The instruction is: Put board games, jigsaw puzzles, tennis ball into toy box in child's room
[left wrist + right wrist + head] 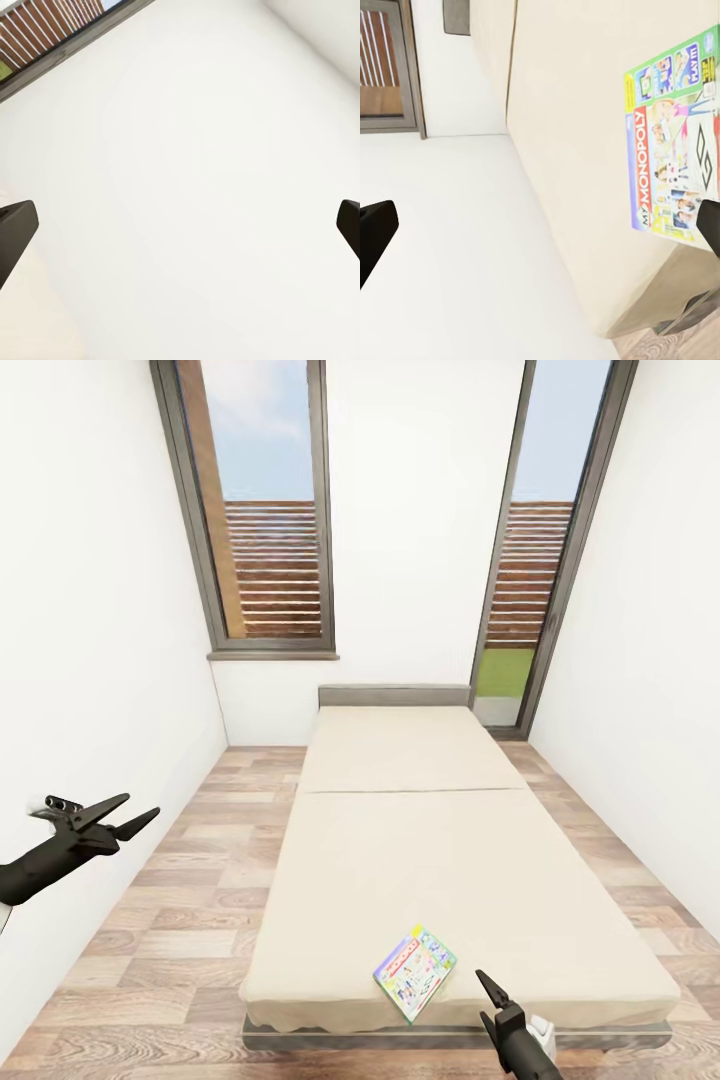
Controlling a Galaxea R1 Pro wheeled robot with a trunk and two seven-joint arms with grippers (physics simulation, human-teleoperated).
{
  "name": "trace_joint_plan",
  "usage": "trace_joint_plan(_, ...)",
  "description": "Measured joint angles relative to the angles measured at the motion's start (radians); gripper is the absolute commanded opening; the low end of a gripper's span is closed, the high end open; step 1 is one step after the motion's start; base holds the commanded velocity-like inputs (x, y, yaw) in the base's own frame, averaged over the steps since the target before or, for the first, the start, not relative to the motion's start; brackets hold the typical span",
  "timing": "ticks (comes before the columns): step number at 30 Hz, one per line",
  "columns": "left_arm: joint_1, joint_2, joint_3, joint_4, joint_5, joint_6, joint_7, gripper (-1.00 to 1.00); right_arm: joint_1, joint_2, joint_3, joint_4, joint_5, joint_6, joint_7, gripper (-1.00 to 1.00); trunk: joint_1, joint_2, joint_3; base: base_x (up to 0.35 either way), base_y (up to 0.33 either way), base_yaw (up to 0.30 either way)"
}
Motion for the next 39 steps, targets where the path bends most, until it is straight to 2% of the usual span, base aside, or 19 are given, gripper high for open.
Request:
trace_joint_plan(29,0.000,-0.001,-0.002,-0.002,-0.004,0.004,0.000,1.00,0.000,-0.005,0.000,0.000,0.002,0.008,-0.003,1.00,0.111,-0.203,-0.091,0.000,0.000,0.000)
trace_joint_plan(39,0.000,-0.001,-0.002,-0.002,-0.004,0.006,0.000,1.00,0.000,-0.005,0.001,0.000,-0.005,0.016,-0.105,1.00,0.150,-0.273,-0.122,0.000,0.000,0.000)
